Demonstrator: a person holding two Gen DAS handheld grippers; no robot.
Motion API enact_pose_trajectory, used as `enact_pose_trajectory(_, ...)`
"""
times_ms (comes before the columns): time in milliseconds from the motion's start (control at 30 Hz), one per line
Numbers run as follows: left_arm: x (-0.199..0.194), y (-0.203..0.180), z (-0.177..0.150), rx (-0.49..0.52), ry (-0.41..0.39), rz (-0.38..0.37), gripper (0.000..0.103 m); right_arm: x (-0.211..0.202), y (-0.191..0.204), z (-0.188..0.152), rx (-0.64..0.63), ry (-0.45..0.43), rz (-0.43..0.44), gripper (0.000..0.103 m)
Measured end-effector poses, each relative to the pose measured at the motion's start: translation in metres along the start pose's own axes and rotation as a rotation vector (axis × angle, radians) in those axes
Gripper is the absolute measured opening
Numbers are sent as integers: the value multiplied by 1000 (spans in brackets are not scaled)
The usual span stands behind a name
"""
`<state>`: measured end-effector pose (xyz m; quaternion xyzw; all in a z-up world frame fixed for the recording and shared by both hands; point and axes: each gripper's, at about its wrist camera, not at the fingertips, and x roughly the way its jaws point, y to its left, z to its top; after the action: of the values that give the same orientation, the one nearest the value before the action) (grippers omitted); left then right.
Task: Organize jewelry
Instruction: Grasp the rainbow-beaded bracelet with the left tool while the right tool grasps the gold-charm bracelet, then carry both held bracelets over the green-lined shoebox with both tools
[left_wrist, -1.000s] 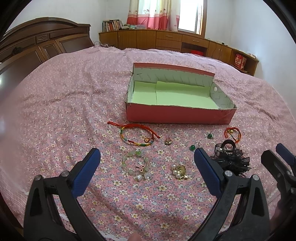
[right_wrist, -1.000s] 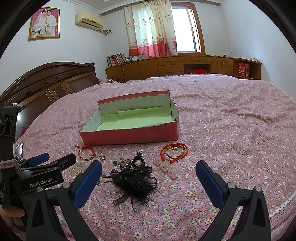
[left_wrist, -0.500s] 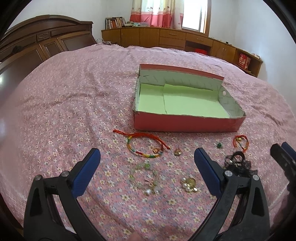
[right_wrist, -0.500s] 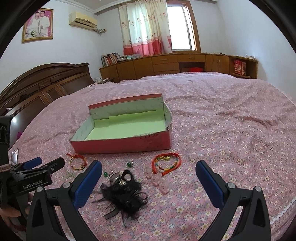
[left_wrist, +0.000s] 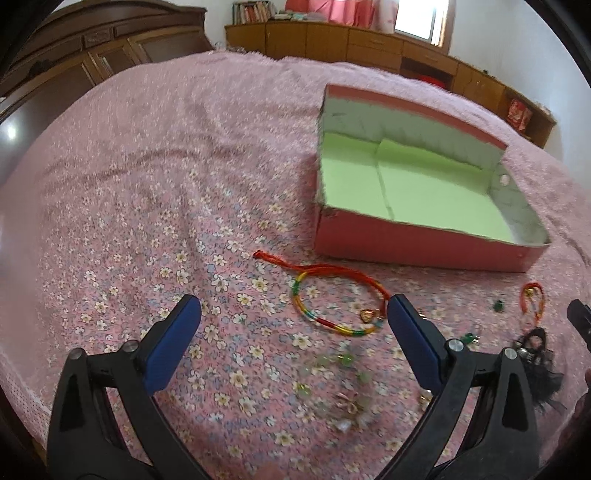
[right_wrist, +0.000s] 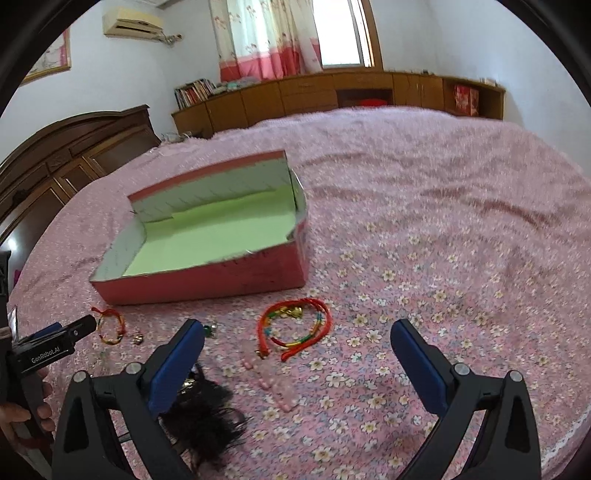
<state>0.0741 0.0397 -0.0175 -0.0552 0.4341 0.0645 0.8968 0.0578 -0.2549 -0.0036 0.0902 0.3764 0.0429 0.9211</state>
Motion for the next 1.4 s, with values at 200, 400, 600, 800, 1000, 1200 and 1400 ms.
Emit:
enact_pose_trajectory(200, 24, 3, 1, -2, 55, 6, 89, 28, -12, 2, 19, 77, -33, 94)
enact_pose_trajectory(400, 40, 1, -1, 17, 71, 60, 72, 52, -15, -1, -7, 136, -37, 86)
enact_pose_trajectory(600, 52, 1, -4, 12, 91, 77, 72, 61, -21, -6, 4, 156, -27, 79)
enact_pose_trajectory(800, 57, 4, -5, 0, 101, 77, 70, 59, -15, -9, -49, 160, -61, 67)
enact_pose_trajectory(1000, 42, -6, -13, 27, 78, 29, 41, 55, -6, -8, -92, 155, -75, 13)
enact_pose_trajectory(1200, 29, -7, -14, 53, 68, -28, 0, 43, -5, -7, -62, 134, -63, 6)
enact_pose_trajectory(1400, 5, -8, -12, 43, 53, -73, 0, 29, -1, 1, -70, 95, -55, 6)
